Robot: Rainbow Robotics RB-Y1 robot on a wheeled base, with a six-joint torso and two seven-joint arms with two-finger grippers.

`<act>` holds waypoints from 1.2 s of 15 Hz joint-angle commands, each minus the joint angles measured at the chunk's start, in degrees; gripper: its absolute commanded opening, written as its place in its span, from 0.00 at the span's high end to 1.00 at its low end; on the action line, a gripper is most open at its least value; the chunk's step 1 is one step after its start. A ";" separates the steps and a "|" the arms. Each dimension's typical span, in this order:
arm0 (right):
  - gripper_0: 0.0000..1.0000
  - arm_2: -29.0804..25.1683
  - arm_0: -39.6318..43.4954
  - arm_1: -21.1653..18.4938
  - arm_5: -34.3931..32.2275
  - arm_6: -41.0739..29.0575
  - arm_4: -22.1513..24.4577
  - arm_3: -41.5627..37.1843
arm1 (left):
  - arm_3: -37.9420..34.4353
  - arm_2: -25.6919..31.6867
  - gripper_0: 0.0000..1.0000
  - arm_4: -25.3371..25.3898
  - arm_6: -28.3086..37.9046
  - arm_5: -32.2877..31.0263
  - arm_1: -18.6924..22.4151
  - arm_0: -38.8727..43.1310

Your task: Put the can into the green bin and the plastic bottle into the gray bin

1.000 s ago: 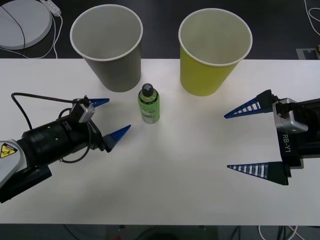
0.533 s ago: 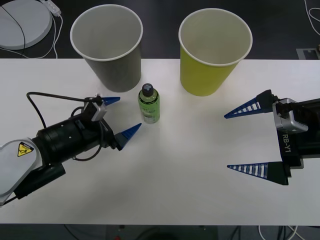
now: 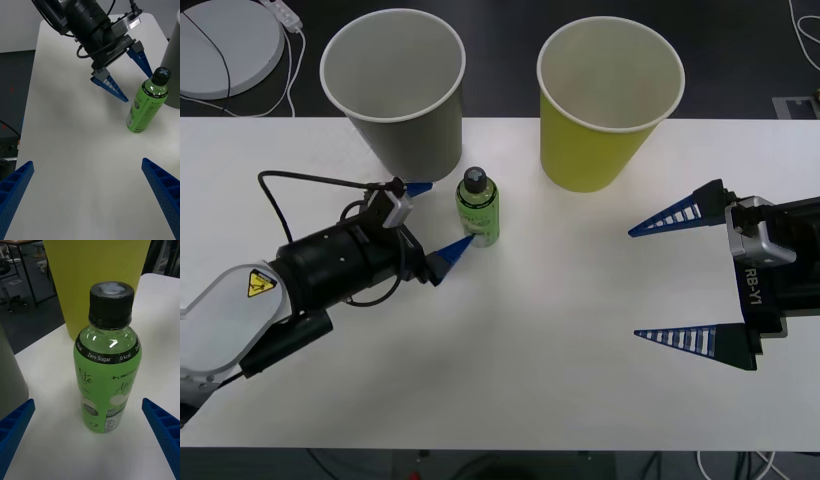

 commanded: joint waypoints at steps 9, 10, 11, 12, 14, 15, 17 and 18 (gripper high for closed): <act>0.00 0.00 0.00 0.00 0.00 0.00 0.00 0.00 | 1.12 -0.40 0.00 -2.16 2.77 0.27 -2.75 -1.86; 0.00 0.00 0.00 0.00 0.00 0.00 0.00 0.00 | 1.12 -0.40 0.00 -2.16 2.86 0.27 -2.93 -1.86; 0.00 0.00 0.00 0.00 0.00 0.00 0.00 0.00 | 1.12 -0.48 0.00 -2.25 3.12 0.27 -3.02 -1.86; 0.00 0.00 0.00 0.00 0.00 0.00 0.00 0.00 | 1.12 -0.48 0.00 -2.25 3.12 0.27 -3.02 -1.86; 0.00 0.00 0.00 0.00 0.00 0.00 0.00 0.00 | 1.12 -0.48 0.00 -2.60 3.12 0.27 -3.28 -1.86; 0.00 0.00 0.00 0.00 0.00 0.00 0.00 0.00 | 1.12 -0.48 0.00 -2.60 3.30 0.27 -3.37 -1.86; 0.00 0.00 0.00 0.00 0.00 0.00 0.00 0.00 | 1.39 -0.48 0.00 -2.95 3.82 0.44 -3.63 -2.13; 0.00 0.00 0.00 0.00 0.00 0.00 0.00 0.00 | 1.65 -0.48 0.00 -3.22 4.17 0.44 -3.90 -2.56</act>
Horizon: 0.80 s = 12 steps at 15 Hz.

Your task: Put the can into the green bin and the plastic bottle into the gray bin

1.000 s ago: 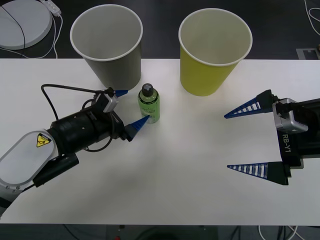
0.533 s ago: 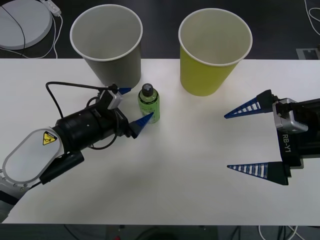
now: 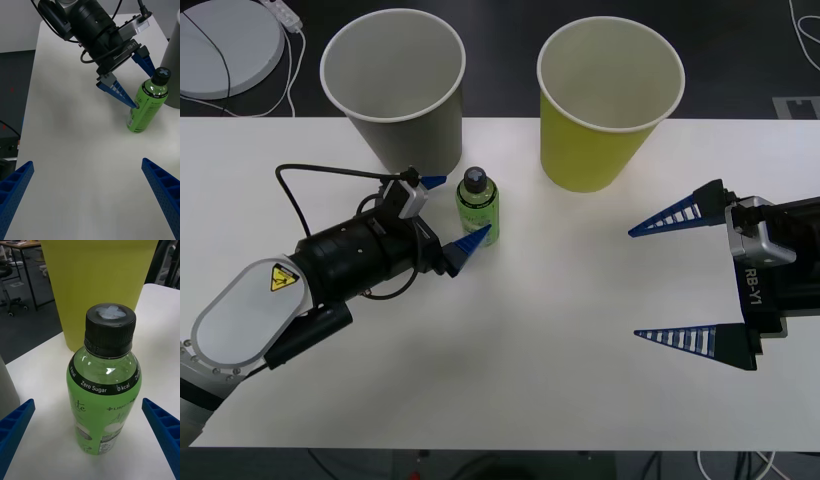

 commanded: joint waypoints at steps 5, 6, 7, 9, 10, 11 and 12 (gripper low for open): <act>0.00 0.00 0.00 0.00 0.00 0.00 0.00 0.00 | 2.75 -1.14 0.00 -1.62 1.43 0.21 -1.92 -3.07; 0.00 0.00 0.00 0.00 0.00 0.00 0.00 0.00 | 2.75 -1.14 0.00 -2.06 1.61 0.21 -2.53 -3.07; 0.00 0.00 0.00 0.00 0.00 0.00 0.00 0.00 | 2.93 -1.14 0.00 -2.58 1.78 0.21 -3.32 -3.07; 0.00 0.00 0.00 0.00 0.00 0.00 0.00 0.00 | 3.37 -1.14 0.00 -3.64 2.14 0.47 -4.38 -3.33; 0.00 0.00 0.00 0.00 0.00 0.00 0.00 0.00 | 3.63 -1.14 0.00 -3.99 2.14 0.47 -4.64 -3.50; 0.00 0.00 0.00 0.00 0.00 0.00 0.00 0.00 | 3.63 -1.14 0.00 -4.34 2.31 0.38 -4.82 -3.68; 0.00 0.00 0.00 0.00 0.00 0.00 0.00 0.00 | 3.63 -1.14 0.00 -4.69 2.58 0.47 -4.99 -3.94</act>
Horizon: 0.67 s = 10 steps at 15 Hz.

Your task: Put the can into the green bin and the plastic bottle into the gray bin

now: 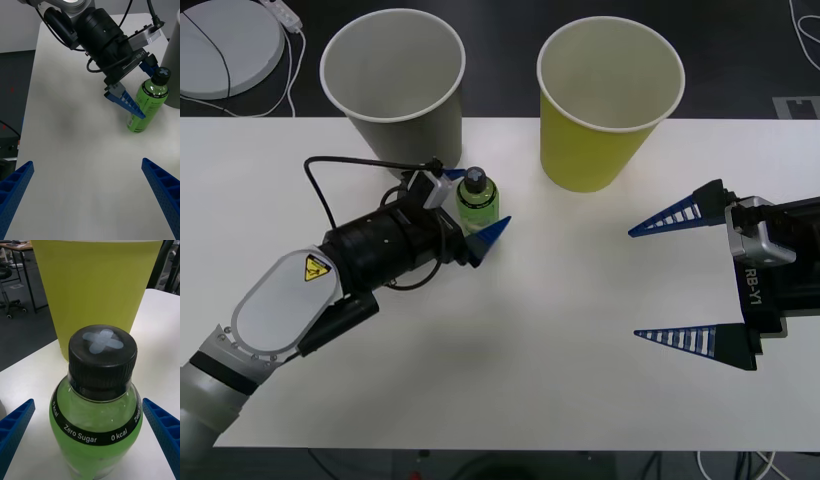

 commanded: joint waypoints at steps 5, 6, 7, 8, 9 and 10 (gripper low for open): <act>0.00 0.00 0.00 0.00 0.00 0.00 0.00 0.00 | 0.03 0.00 0.00 -2.37 1.70 0.01 -1.46 -0.66; 0.00 0.00 0.00 0.00 0.00 0.00 0.00 0.00 | 0.03 0.00 0.00 -2.72 2.05 0.01 -1.64 -0.75; 0.00 0.00 0.00 0.00 0.00 0.00 0.00 0.00 | 0.38 -0.09 0.00 -2.90 2.23 0.01 -1.73 -1.01; 0.00 0.00 0.00 0.00 0.00 0.00 0.00 0.00 | 1.08 -0.44 0.00 -3.07 2.49 -0.08 -1.73 -1.71; 0.00 0.00 0.00 0.00 0.00 0.00 0.00 0.00 | 1.61 -0.52 0.00 -3.07 2.67 0.01 -1.73 -2.24; 0.00 0.00 0.00 0.00 0.00 0.00 0.00 0.00 | 1.61 -0.52 0.00 -3.07 2.67 0.01 -1.73 -2.33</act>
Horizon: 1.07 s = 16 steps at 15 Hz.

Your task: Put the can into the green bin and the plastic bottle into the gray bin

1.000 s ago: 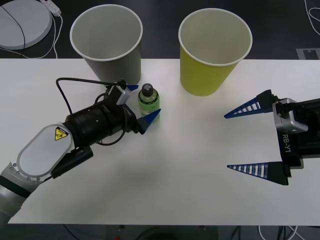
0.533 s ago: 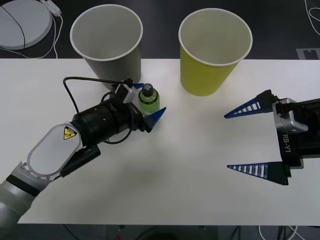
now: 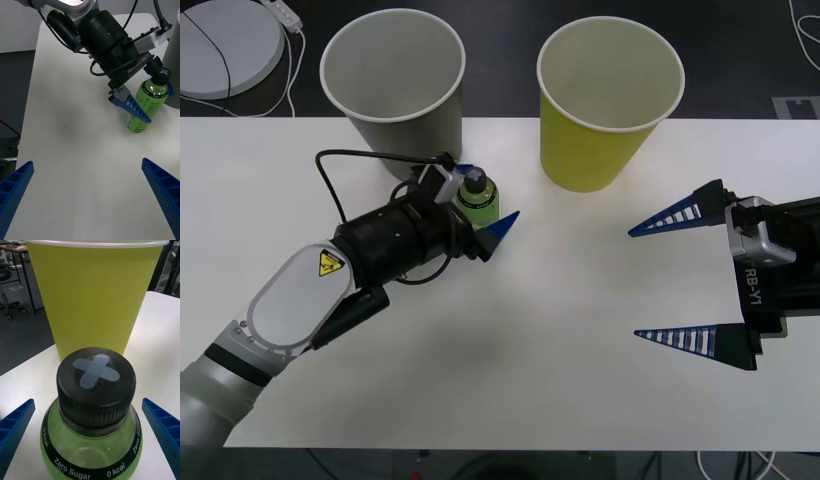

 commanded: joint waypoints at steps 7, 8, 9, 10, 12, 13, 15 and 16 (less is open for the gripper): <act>0.00 0.00 0.00 0.00 0.00 0.00 0.00 0.00 | 0.40 -0.18 0.88 -0.19 0.41 -0.05 0.00 -0.49; 0.00 0.00 0.00 0.00 0.00 0.00 0.00 0.00 | 0.40 -0.09 1.00 -0.28 0.50 -0.05 0.00 -0.40; 0.00 0.00 0.00 0.00 0.00 0.00 0.00 0.00 | 0.40 -0.18 1.00 -0.28 0.59 -0.05 0.00 -0.49; 0.00 0.00 0.00 0.00 0.00 0.00 0.00 0.00 | 0.40 -0.18 1.00 -0.19 0.76 -0.05 0.00 -0.49; 0.00 0.00 0.00 0.00 0.00 0.00 0.00 0.00 | 0.40 -0.09 1.00 -0.19 1.11 0.04 0.00 -0.49; 0.00 0.00 0.00 0.00 0.00 0.00 0.00 0.00 | 0.40 -0.09 1.00 -0.28 1.29 0.04 0.09 -0.40; 0.00 0.00 0.00 0.00 0.00 0.00 0.00 0.00 | 0.40 -0.09 1.00 -0.19 1.73 -0.05 0.53 -0.49; 0.00 0.00 0.00 0.00 0.00 0.00 0.00 0.00 | 0.40 -0.18 1.00 -0.19 1.90 -0.05 0.79 -0.49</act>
